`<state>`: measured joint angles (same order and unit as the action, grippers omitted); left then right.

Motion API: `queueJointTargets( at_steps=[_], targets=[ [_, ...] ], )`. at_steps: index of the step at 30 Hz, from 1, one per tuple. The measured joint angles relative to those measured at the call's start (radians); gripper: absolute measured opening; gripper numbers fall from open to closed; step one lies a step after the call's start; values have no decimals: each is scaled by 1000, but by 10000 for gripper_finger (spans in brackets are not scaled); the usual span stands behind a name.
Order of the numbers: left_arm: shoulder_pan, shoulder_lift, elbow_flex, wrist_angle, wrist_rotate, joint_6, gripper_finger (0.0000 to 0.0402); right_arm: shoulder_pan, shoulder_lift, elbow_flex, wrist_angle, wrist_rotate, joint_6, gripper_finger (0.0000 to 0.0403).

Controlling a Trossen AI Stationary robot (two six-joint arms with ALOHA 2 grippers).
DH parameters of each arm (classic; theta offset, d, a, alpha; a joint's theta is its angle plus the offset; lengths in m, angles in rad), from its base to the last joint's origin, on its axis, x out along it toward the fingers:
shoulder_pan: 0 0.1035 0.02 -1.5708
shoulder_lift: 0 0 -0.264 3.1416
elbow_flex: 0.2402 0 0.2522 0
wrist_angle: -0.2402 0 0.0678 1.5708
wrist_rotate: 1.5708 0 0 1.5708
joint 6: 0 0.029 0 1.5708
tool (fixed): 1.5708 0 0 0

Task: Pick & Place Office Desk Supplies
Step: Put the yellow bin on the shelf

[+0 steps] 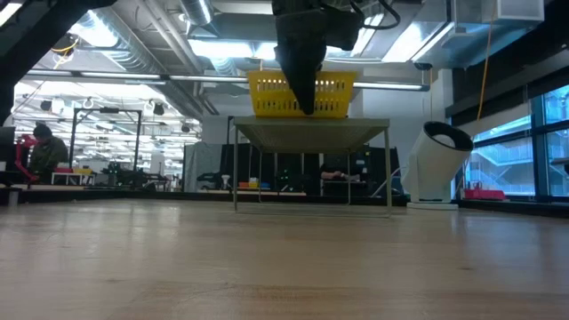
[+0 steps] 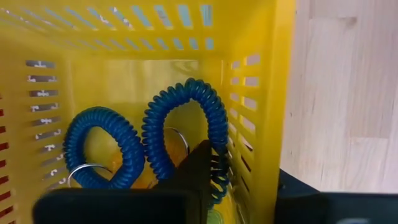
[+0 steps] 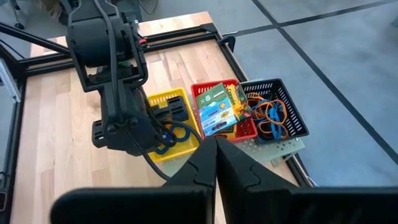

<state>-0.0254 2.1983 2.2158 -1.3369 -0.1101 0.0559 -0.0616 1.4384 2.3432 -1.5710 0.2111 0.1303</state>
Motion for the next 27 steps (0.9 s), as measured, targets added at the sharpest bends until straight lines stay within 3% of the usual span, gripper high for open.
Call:
queueJointTargets(
  at_steps=[13,27],
  targets=[
    [0,-3,-2,-2,-11,-11,108,0,0,0,0,-21,0,7],
    [1,-9,15,-17,-29,-17,114,0,0,0,0,-21,0,7]
  ],
)
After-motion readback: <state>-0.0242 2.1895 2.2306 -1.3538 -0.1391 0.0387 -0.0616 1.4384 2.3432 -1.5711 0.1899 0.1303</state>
